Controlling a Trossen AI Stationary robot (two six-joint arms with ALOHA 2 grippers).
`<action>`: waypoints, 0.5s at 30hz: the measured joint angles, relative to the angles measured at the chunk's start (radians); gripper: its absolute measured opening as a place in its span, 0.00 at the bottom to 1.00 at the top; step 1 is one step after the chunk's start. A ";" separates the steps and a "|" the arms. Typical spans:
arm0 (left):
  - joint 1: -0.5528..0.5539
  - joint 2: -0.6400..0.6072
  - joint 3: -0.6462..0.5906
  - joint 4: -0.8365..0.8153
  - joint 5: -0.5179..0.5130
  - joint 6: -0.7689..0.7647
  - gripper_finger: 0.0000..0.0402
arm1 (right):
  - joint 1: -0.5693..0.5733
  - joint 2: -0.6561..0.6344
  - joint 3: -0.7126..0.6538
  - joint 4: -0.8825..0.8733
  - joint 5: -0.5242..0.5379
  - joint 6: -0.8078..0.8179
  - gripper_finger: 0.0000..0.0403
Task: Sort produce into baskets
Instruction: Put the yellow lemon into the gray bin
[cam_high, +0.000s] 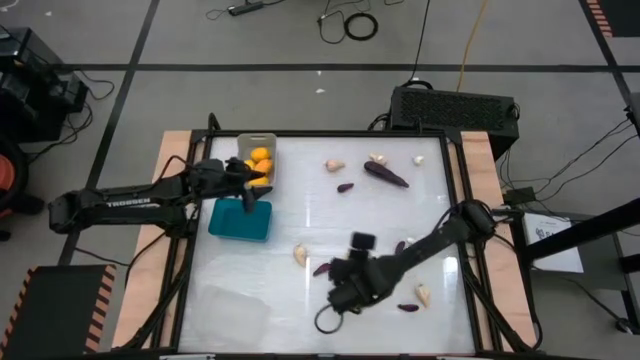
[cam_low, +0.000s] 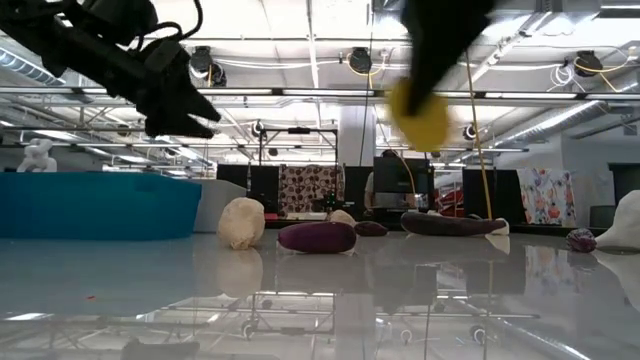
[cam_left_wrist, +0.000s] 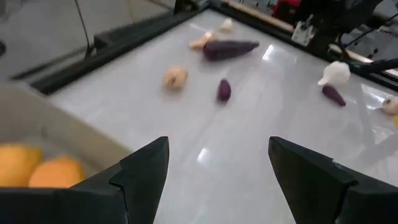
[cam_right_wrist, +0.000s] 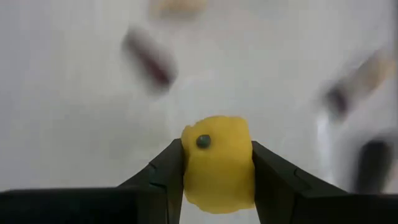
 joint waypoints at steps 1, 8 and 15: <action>0.000 -0.007 0.000 -0.029 0.000 -0.019 0.71 | -0.020 0.000 0.000 0.044 0.048 -0.067 0.34; -0.002 -0.116 0.000 -0.164 -0.073 -0.071 0.71 | -0.215 0.000 0.000 0.474 0.095 -0.548 0.34; -0.002 -0.284 0.000 -0.417 -0.264 -0.154 0.71 | -0.466 0.023 0.000 0.988 -0.210 -0.790 0.35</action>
